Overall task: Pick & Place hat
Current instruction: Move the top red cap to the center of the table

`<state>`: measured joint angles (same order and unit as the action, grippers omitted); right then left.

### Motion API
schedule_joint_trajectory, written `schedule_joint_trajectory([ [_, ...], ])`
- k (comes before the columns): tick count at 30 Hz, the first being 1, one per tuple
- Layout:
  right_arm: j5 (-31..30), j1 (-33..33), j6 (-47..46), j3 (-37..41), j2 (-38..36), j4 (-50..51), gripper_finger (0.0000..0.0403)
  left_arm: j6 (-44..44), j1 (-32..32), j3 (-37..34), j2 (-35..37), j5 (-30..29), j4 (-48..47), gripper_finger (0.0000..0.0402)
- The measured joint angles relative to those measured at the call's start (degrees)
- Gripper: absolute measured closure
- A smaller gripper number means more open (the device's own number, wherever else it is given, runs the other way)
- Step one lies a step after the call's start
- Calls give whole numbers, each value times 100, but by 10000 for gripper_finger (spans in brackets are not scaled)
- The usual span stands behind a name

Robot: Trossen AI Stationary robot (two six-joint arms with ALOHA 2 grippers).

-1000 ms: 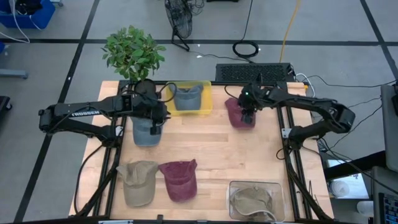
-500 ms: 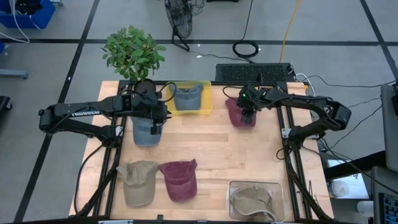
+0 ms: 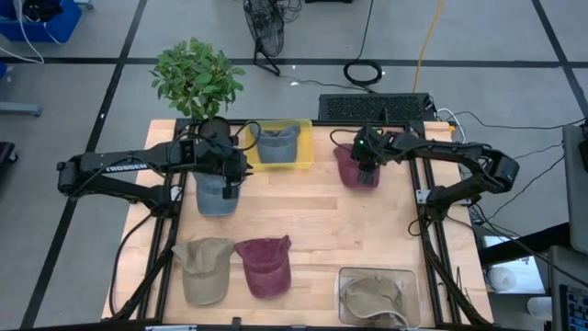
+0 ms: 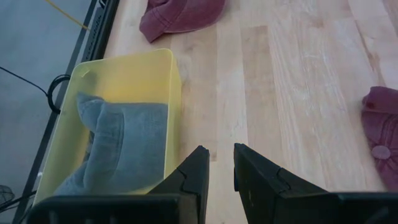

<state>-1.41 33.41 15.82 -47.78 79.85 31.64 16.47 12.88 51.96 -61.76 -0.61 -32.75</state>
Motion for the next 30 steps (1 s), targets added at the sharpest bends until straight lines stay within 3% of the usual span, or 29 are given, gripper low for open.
schedule_joint_trajectory([
  [6,-1,0,11,80,-2,-137,396,0,0,0,0,-2,0,321],
  [14,0,-37,-9,90,-189,-192,398,0,-1,0,0,-2,0,321],
  [24,-58,-574,-254,92,-1097,-770,400,33,0,0,0,-110,0,321],
  [30,-651,-1055,-272,-28,-1185,-1049,400,36,0,0,0,-205,4,321],
])
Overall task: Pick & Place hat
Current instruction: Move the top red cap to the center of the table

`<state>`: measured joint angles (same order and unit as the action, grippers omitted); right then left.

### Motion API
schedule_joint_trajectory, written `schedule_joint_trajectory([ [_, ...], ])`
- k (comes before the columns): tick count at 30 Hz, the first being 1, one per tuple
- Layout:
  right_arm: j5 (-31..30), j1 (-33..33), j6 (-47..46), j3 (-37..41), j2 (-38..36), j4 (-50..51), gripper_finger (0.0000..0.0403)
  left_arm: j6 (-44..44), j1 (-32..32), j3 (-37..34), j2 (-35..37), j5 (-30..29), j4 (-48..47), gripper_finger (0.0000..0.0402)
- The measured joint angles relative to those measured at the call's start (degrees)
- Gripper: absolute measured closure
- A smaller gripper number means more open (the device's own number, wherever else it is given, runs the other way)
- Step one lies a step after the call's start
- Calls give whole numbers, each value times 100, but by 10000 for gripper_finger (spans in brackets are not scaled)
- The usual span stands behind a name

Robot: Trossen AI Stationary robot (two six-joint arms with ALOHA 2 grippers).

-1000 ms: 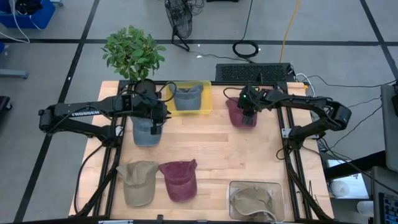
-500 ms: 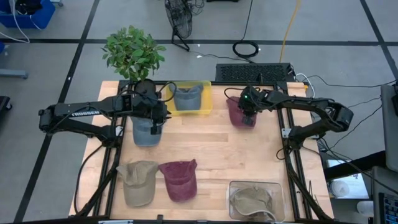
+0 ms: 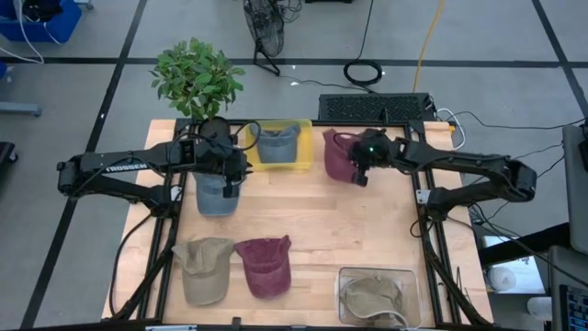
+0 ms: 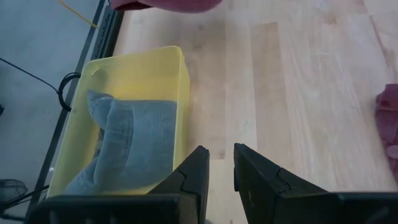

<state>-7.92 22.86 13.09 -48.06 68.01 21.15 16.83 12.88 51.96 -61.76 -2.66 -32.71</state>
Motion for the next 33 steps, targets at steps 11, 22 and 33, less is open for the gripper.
schedule_joint_trajectory([
  [11,-130,-187,-91,-371,142,-249,400,48,-1,0,0,-39,30,321],
  [22,226,-554,-842,-314,432,-224,401,40,0,0,0,-39,-52,321],
  [33,205,-1540,-1612,-314,603,-501,399,40,-2,0,0,-42,-52,321],
])
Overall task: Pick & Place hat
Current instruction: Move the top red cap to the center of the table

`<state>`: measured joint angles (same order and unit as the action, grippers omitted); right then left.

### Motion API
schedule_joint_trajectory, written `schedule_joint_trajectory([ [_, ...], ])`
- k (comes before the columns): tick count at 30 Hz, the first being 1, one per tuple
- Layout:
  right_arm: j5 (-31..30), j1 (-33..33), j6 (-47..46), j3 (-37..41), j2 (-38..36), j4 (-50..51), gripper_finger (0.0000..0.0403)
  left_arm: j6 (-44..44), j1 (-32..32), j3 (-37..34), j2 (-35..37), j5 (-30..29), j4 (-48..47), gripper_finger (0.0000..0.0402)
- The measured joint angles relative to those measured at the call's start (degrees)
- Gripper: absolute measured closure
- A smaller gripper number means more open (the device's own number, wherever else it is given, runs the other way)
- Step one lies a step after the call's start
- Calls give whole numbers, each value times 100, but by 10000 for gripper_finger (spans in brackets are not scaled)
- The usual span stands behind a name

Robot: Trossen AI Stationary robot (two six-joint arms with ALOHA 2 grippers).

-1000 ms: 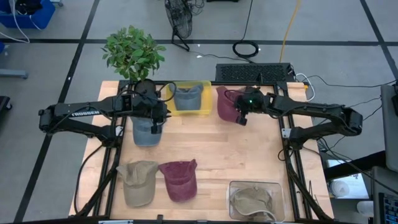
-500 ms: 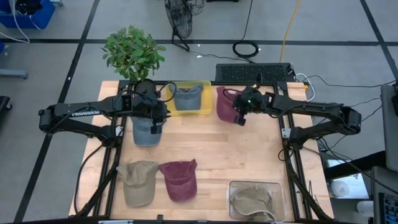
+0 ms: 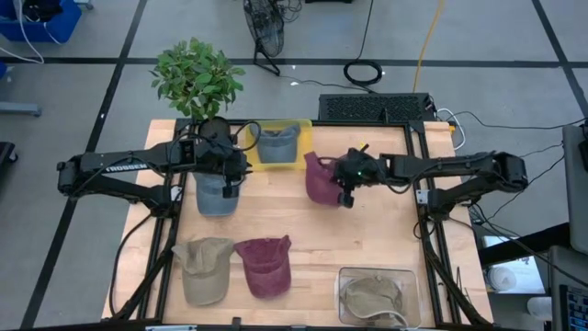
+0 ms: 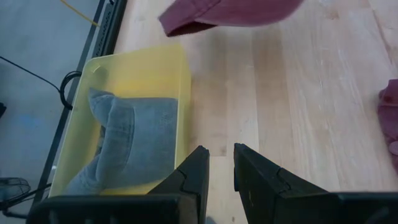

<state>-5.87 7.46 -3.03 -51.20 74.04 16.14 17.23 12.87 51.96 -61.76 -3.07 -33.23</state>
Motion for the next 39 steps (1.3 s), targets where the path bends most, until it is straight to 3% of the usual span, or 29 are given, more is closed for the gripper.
schedule_joint_trajectory([
  [8,21,-349,-84,0,599,-1097,398,-61,0,0,0,0,-2,321],
  [16,481,-385,-115,-114,1524,-2176,397,-43,11,2,2,-4,-2,321],
  [29,604,-380,233,-1121,2981,-2315,397,-98,13,2,2,-7,-141,321],
  [35,593,-286,230,-1121,3149,-2521,392,-103,12,2,2,-8,-178,321],
  [39,598,-292,243,-1121,3156,-2596,367,-140,11,2,2,-22,-178,321],
])
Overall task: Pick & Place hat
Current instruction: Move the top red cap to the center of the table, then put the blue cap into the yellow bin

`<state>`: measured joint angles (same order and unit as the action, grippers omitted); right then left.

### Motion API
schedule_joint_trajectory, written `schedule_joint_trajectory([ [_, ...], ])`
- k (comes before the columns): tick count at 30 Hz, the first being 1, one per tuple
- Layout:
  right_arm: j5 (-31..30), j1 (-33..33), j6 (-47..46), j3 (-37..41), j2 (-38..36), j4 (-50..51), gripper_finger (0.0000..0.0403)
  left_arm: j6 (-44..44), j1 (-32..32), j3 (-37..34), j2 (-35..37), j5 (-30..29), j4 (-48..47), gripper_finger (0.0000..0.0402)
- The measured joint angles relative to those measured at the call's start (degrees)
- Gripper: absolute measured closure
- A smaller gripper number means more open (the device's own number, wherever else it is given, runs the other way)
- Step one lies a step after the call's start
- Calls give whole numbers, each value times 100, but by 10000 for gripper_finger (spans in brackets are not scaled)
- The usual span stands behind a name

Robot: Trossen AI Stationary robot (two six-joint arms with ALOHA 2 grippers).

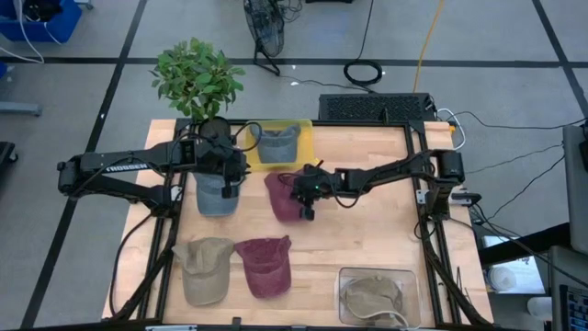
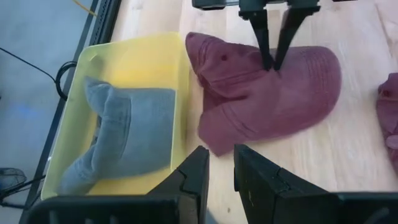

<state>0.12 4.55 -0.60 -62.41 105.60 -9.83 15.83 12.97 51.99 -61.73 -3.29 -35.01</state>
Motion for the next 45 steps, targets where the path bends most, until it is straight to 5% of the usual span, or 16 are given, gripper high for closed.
schedule_joint_trajectory([
  [8,22,-17,22,0,-60,-12,283,-924,0,0,0,-1014,-764,321],
  [16,18,-50,83,2,-755,265,235,-1998,0,0,-59,-1275,-1576,321],
  [25,-27,-103,717,2,-1827,910,242,-2701,2,-59,-590,-1347,-1930,320],
  [38,-912,394,1400,4,-2567,1674,253,-3387,-39,-666,-994,-1175,-1836,276],
  [45,-894,638,1694,7,-2585,956,257,-3748,-3,-1042,-981,-910,-1807,244],
])
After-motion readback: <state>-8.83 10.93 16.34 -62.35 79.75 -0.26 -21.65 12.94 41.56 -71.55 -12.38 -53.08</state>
